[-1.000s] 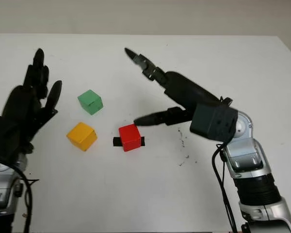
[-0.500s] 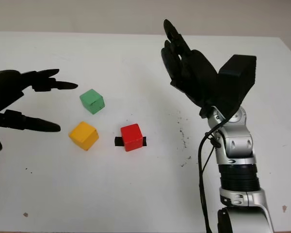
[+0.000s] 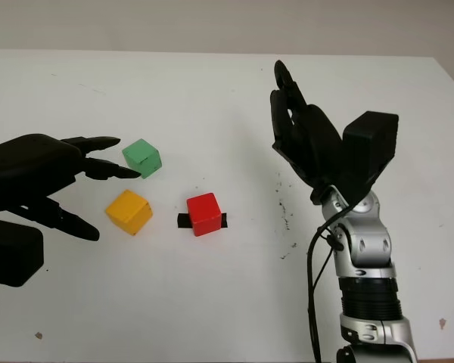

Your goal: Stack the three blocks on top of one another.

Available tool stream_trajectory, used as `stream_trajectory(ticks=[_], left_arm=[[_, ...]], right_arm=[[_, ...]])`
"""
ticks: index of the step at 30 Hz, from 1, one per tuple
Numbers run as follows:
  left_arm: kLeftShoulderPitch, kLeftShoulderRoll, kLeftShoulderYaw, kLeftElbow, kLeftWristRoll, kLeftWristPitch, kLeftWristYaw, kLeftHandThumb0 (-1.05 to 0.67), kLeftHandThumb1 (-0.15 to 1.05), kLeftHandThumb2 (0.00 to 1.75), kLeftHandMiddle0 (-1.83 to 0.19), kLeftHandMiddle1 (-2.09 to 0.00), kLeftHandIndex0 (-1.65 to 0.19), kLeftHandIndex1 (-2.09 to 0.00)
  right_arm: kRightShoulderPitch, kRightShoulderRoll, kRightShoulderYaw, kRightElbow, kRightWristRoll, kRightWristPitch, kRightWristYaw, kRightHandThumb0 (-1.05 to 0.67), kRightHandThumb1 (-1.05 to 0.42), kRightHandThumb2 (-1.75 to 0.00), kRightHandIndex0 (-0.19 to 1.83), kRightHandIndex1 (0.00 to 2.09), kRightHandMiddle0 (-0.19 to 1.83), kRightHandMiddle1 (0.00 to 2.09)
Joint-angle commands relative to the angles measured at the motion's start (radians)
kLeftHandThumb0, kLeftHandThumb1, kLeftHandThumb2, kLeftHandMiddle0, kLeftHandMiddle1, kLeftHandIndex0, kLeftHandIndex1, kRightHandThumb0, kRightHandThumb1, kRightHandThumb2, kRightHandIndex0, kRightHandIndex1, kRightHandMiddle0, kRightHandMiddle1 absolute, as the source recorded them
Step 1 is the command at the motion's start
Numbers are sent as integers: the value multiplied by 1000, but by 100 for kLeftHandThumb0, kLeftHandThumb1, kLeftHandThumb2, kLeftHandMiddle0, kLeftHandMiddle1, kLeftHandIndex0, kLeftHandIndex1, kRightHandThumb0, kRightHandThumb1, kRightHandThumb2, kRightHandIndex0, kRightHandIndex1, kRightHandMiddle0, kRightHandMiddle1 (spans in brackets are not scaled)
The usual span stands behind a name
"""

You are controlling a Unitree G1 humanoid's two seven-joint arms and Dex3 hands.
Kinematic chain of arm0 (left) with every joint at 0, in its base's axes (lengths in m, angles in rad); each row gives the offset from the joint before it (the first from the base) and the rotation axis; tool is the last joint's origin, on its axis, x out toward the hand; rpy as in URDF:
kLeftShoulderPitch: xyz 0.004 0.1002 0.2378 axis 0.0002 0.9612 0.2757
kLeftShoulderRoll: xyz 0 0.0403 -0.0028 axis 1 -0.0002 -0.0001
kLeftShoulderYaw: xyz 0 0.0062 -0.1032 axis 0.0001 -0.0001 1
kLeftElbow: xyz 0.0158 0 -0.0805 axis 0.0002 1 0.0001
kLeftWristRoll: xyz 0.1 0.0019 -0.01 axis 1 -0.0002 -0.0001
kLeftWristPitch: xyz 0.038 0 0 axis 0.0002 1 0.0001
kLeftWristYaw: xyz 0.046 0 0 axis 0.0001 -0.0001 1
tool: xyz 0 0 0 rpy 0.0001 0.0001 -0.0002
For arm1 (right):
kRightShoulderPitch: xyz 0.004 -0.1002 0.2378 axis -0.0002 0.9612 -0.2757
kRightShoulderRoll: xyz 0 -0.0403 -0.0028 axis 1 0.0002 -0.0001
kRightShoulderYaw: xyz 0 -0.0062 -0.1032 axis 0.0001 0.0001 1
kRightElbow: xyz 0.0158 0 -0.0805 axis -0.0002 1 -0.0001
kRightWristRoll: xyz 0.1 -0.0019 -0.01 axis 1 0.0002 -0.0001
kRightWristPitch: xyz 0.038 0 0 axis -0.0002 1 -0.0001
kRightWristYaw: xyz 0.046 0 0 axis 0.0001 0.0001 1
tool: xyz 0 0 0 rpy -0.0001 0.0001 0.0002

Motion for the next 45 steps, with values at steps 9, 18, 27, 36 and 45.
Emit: stream_trajectory(ticks=[9, 18, 27, 36, 45], left_arm=[[-23, -50, -64, 99, 171, -117, 201, -71, 88, 6, -11, -5, -49, -3], [-58, -37, -89, 152, 249, -174, 267, -68, 87, 5, -9, -5, -55, -7], [-59, -33, -89, 157, 259, -180, 248, -65, 88, 6, -11, -6, -69, -16], [-53, -40, -87, 134, 204, -159, 172, -60, 93, 6, -16, -6, -49, -89], [-54, -44, -73, 153, 200, -200, 236, -47, 96, 6, -20, -6, -39, -134]], right_arm=[[93, 8, -42, -7, -6, -80, -26, -74, -105, -77, -19, 0, -19, 0], [109, 17, -41, -8, -6, -77, -41, -73, -105, -75, -19, 0, -19, 0], [102, 18, -42, -6, -1, -81, -41, -72, -105, -77, -19, 0, -19, 0], [91, 11, -41, -4, -8, -79, -46, -71, -105, -77, -19, 0, -19, 0], [82, 13, -42, 6, -16, -81, -47, -70, -105, -77, -19, 0, -19, 0]])
